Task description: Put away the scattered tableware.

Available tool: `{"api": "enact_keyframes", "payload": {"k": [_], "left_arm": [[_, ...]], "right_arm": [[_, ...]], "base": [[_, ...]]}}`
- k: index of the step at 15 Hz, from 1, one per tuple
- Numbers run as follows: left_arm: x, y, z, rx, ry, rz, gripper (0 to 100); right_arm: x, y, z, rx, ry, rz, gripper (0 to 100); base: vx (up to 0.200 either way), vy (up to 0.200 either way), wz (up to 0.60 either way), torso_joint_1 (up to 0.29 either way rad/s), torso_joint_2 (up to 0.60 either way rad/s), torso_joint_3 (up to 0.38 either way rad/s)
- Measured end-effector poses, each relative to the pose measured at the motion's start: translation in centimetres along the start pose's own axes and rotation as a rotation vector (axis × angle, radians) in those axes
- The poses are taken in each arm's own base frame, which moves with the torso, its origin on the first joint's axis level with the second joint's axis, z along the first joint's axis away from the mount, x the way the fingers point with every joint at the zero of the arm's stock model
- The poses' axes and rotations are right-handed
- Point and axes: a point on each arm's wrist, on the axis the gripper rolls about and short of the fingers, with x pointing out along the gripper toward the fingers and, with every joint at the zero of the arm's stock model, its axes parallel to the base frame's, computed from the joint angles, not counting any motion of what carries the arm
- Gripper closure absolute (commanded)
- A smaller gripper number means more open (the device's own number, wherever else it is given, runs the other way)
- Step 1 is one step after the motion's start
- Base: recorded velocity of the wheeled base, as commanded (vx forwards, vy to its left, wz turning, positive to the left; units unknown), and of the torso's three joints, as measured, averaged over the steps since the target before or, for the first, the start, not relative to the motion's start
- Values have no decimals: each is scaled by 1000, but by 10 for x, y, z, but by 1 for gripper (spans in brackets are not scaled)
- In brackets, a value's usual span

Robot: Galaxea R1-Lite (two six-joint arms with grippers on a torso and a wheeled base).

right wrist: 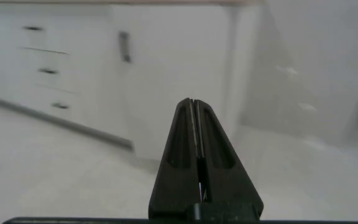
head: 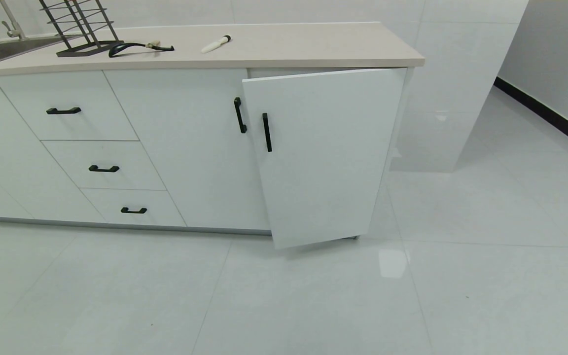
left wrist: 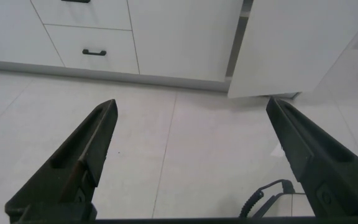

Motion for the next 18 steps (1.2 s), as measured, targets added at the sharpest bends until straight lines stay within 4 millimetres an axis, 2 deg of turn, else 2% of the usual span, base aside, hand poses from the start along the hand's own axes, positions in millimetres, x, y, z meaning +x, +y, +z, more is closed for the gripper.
{"api": "enact_keyframes", "payload": {"k": [2, 5, 6, 14, 18], "left_arm": [[0, 0, 0, 0, 0, 0, 0], [0, 0, 0, -1, 0, 0, 0], [0, 0, 0, -1, 0, 0, 0], [0, 0, 0, -1, -1, 6, 0], [0, 0, 0, -1, -1, 6, 0]], "right_arm": [[-4, -5, -19, -77, 155, -202, 100], [-10, -5, -37, -119, 329, -244, 100], [-10, -5, -37, -121, 326, -246, 100], [-10, -5, -38, -46, 320, -259, 100], [-12, -5, -43, -23, 377, -259, 100]], "base": [[0, 0, 0, 0, 0, 0], [0, 0, 0, 0, 0, 0], [0, 0, 0, 0, 0, 0], [0, 200, 0, 2, 2, 1], [0, 200, 0, -2, 5, 2]]}}
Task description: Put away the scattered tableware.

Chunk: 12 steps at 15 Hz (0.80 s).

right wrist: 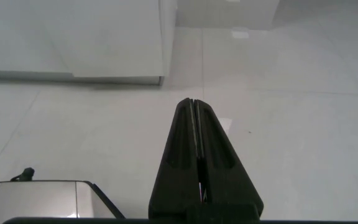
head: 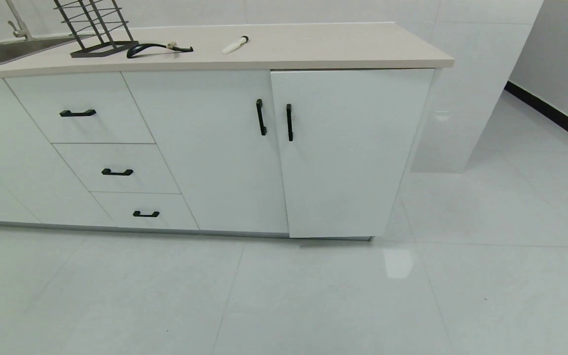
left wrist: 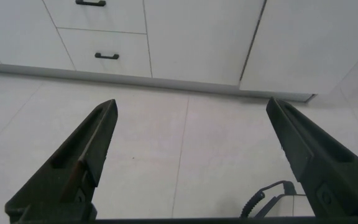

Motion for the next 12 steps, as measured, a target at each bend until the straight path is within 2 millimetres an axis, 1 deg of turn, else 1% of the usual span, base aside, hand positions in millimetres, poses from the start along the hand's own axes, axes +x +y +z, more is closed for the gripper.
{"api": "enact_keyframes", "payload": {"k": [6, 8, 12], "left_arm": [[0, 0, 0, -1, 0, 2, 0], [0, 0, 0, -1, 0, 3, 0], [0, 0, 0, -1, 0, 9, 0]], "right_arm": [[0, 0, 0, 1, 2, -1, 100], [0, 0, 0, 0, 2, 0, 100], [0, 0, 0, 1, 4, -1, 100]], "base": [[0, 200, 0, 1, 3, 4], [200, 200, 0, 5, 5, 2], [200, 0, 0, 1, 1, 1]]}}
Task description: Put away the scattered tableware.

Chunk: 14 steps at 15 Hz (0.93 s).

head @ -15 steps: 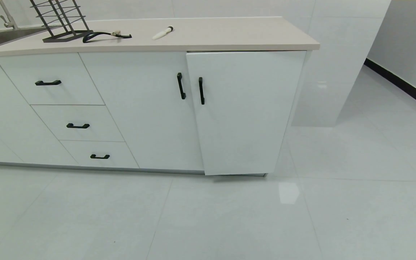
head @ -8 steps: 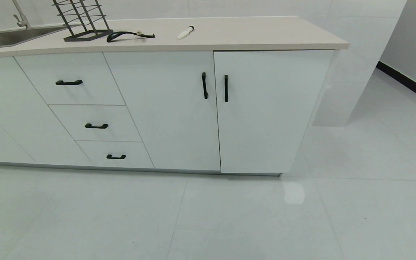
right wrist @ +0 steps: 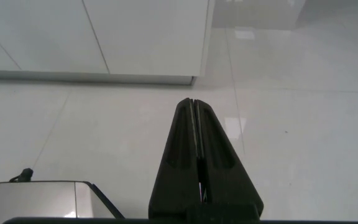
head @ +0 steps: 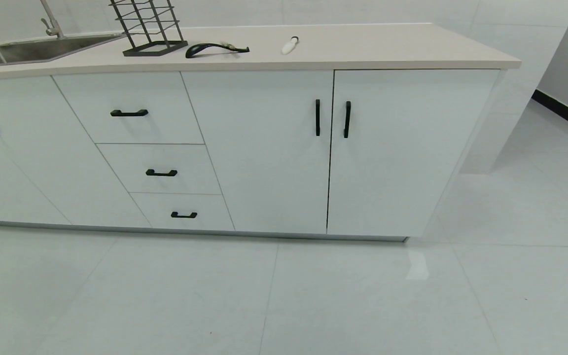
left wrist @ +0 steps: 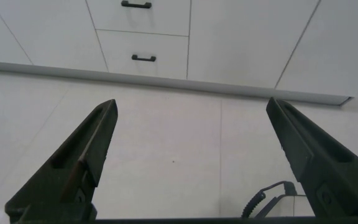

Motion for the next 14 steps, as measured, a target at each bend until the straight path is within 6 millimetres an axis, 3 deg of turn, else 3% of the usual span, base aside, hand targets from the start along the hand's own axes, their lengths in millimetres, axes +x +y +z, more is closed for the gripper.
{"api": "enact_keyframes", "payload": {"k": [6, 14], "left_arm": [[0, 0, 0, -6, 0, 1, 0], [0, 0, 0, -6, 0, 2, 0]], "right_arm": [[0, 0, 0, 0, 1, 0, 100], [0, 0, 0, 1, 2, 0, 100]], "base": [[200, 33, 0, 3, 1, -1], [0, 200, 0, 3, 2, 0]]}}
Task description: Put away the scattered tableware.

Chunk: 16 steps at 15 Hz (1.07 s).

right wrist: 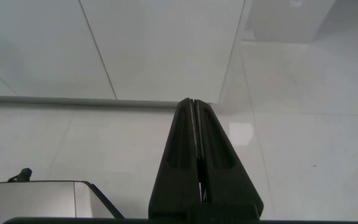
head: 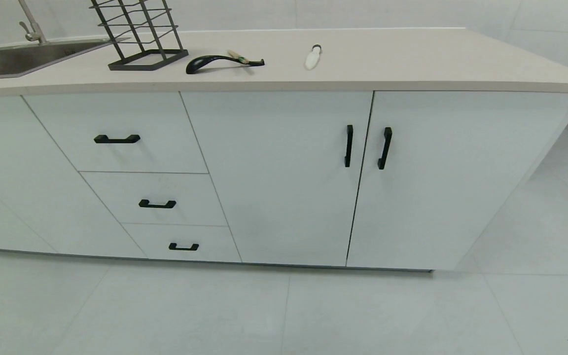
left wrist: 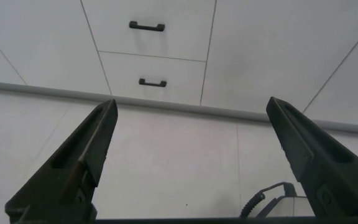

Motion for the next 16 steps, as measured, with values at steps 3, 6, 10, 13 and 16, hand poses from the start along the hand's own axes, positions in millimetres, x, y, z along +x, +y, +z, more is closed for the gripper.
{"api": "enact_keyframes", "payload": {"k": [3, 6, 10, 13, 16], "left_arm": [[0, 0, 0, 0, 0, 1, 0], [0, 0, 0, 0, 0, 0, 0], [0, 0, 0, 0, 0, 0, 0], [0, 0, 0, -1, 0, 0, 0], [0, 0, 0, 0, 0, 0, 0]], "right_arm": [[0, 0, 0, 0, 0, 0, 100], [0, 0, 0, 0, 0, 0, 100], [0, 0, 0, 0, 1, 0, 100], [0, 0, 0, -1, 1, 0, 100], [0, 0, 0, -1, 1, -1, 100]], "base": [[0, 200, 0, 2, 2, -1], [0, 200, 0, -1, 4, 4], [0, 200, 0, 4, 4, 1], [0, 0, 0, 0, 0, 0], [0, 0, 600, 4, -1, 4]]}}
